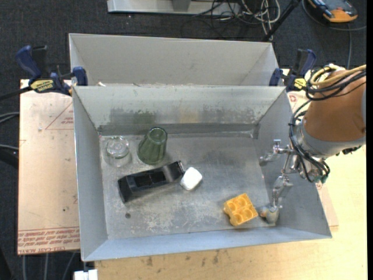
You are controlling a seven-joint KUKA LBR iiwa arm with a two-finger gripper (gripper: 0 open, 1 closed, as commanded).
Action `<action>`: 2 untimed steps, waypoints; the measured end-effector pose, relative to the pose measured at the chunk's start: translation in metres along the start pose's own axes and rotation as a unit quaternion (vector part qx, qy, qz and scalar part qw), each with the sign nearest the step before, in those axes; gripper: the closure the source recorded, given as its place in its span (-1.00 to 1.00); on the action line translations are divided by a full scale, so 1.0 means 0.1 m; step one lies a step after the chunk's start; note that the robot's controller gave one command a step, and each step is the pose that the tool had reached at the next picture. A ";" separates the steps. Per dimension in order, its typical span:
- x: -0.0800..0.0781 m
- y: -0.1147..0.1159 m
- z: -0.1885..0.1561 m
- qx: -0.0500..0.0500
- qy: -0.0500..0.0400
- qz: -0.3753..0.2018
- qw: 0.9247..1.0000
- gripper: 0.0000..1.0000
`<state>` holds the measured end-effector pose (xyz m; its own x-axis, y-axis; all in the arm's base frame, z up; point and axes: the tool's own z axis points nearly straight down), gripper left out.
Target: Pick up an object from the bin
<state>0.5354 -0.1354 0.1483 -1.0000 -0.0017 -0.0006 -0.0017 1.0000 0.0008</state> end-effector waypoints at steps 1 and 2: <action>0.00 0.00 0.00 0.000 0.000 0.000 1.000 -1.00; 0.51 0.18 0.64 -0.001 0.001 -0.101 0.995 1.00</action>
Offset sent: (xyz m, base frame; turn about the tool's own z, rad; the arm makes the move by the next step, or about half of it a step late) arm -0.0511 0.0164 -0.0634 -0.2014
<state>0.4845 -0.1176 0.0842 -0.9795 -0.2017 0.0012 -0.2017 0.9795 0.0019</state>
